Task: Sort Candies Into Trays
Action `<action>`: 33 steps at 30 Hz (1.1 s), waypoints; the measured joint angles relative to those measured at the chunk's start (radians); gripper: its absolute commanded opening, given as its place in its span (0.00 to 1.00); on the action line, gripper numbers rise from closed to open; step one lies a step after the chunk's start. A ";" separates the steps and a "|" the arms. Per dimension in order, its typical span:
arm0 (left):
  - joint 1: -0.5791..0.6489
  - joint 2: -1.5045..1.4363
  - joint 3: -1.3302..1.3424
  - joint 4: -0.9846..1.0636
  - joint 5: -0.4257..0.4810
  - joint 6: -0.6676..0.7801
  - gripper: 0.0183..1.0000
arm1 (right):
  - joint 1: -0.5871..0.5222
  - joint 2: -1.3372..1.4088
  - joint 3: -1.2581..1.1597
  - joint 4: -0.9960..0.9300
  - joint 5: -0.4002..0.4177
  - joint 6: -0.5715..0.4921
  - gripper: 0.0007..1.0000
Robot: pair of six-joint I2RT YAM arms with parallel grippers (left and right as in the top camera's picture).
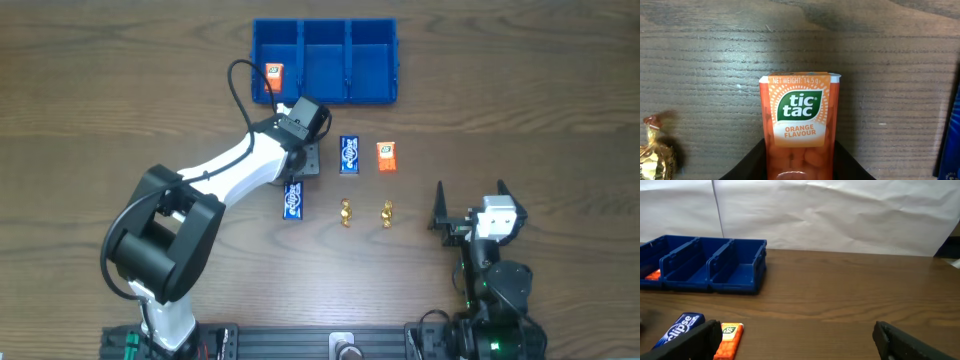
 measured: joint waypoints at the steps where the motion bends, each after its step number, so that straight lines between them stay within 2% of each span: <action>1: 0.000 0.000 0.000 0.000 -0.001 0.000 0.28 | 0.000 0.000 0.000 0.000 0.000 0.000 1.00; 4: 0.000 -0.006 0.002 -0.012 -0.011 0.000 0.28 | 0.000 0.000 0.000 0.000 0.000 0.000 1.00; 9: 0.006 -0.072 0.118 -0.114 -0.100 0.029 0.28 | 0.000 0.000 0.000 0.000 0.000 0.000 1.00; 14: 0.084 -0.125 0.500 -0.241 -0.138 0.101 0.28 | 0.000 0.000 0.000 0.000 0.000 0.000 1.00; 21: 0.213 0.061 0.764 -0.333 -0.108 0.164 0.29 | 0.000 0.000 0.000 0.000 0.000 0.000 1.00; 25: 0.213 0.240 0.829 -0.365 -0.073 0.187 0.30 | 0.000 0.000 0.000 0.000 0.000 0.000 1.00; 30: 0.216 0.290 0.850 -0.367 -0.051 0.193 0.31 | 0.000 0.000 0.000 0.000 0.000 0.000 1.00; 33: 0.222 0.290 0.866 -0.366 -0.048 0.193 0.39 | 0.000 0.000 0.000 0.000 0.000 0.000 1.00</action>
